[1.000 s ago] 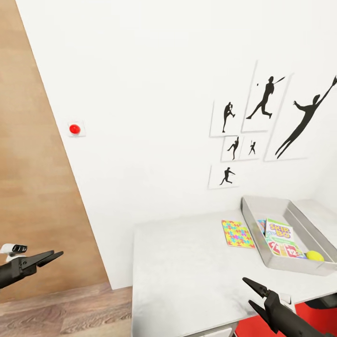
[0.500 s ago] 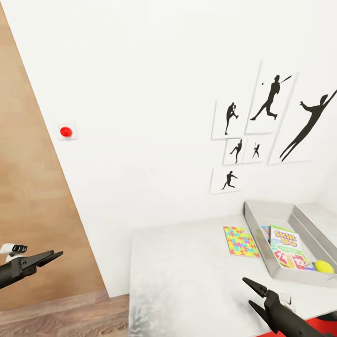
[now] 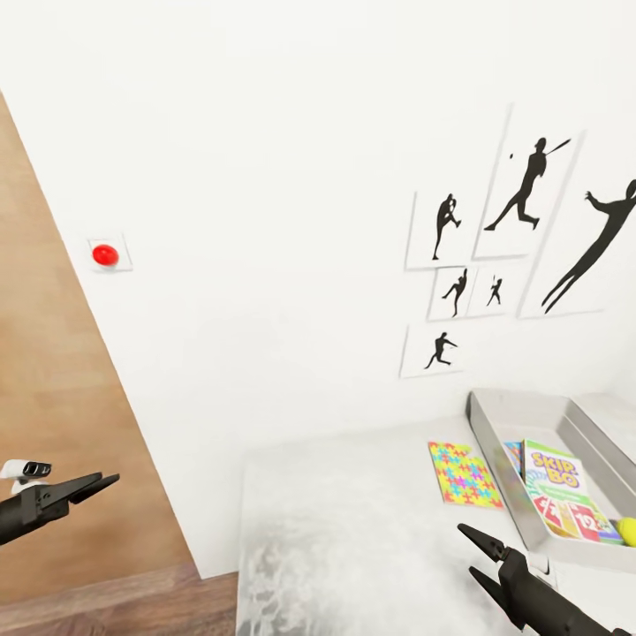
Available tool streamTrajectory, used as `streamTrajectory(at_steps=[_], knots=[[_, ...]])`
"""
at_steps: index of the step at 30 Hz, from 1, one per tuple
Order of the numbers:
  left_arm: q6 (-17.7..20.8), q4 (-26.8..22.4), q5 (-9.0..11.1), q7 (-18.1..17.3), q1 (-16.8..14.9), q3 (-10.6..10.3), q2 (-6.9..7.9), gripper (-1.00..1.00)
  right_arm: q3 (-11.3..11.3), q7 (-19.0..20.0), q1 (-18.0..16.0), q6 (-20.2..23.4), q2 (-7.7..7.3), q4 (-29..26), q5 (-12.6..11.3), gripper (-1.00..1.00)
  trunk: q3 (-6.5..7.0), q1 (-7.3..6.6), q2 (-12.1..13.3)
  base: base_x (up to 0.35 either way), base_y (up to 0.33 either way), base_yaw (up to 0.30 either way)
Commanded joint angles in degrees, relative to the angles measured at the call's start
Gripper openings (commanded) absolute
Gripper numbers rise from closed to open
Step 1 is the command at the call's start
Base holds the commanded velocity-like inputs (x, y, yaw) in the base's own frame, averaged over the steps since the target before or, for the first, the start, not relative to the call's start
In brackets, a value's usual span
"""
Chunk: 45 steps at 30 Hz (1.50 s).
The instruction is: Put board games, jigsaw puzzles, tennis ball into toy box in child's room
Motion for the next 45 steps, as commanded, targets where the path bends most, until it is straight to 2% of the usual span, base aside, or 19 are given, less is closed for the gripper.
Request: streamTrajectory(at_steps=[1,45], knots=[[0.6,0.0,0.0,-0.2,0.0,0.0,0.02,1.0,-0.1,0.5,0.0,0.2,0.0,0.0,0.5,1.0,-0.12,0.05,-0.1,0.118,0.0,0.0],[0.6,0.0,0.0,-0.2,0.0,0.0,0.02,1.0,0.0,0.5,-0.1,0.2,-0.04,0.0,0.7,1.0,-0.12,0.05,-0.1,0.01,0.0,0.0]])
